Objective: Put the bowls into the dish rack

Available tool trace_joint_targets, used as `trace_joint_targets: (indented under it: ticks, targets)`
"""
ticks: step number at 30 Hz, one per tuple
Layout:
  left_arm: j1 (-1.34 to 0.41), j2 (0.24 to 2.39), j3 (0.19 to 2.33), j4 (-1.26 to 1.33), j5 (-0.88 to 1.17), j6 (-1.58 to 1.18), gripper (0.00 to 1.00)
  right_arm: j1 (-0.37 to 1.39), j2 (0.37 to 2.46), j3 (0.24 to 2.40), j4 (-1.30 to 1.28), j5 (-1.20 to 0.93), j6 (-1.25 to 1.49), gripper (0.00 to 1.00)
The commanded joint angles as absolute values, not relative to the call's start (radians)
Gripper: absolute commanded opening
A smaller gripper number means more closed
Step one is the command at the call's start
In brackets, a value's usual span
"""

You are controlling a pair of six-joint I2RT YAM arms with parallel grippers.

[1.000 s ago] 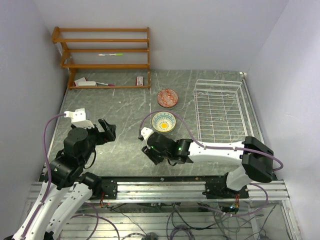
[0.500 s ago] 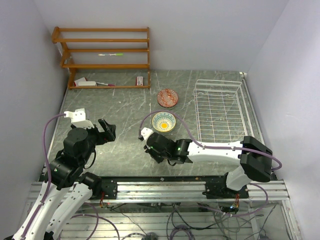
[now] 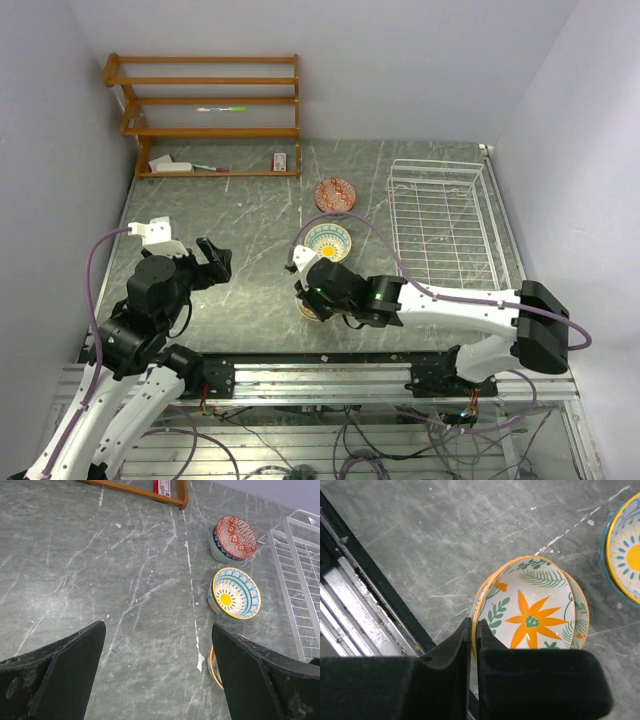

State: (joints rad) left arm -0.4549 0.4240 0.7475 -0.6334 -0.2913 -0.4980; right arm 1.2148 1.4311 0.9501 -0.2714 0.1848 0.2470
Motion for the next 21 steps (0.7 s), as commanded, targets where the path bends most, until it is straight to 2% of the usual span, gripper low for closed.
trace_joint_targets:
  ticks: [1,6,13,21]
  targets:
    - [-0.449,0.413,0.781,-0.630,-0.293,-0.496,0.98,1.218,1.342,0.983,-0.269,0.170,0.251,0.00]
    - [-0.449,0.419,0.781,-0.631,-0.290,-0.495,0.98,1.215,1.258,0.975,-0.236,0.157,0.261,0.00]
    - [-0.449,0.413,0.781,-0.630,-0.291,-0.496,0.98,1.166,1.155,0.977,-0.212,0.247,0.271,0.00]
    - [-0.449,0.414,0.779,-0.626,-0.279,-0.493,0.98,0.801,1.035,0.973,-0.114,0.126,0.271,0.00]
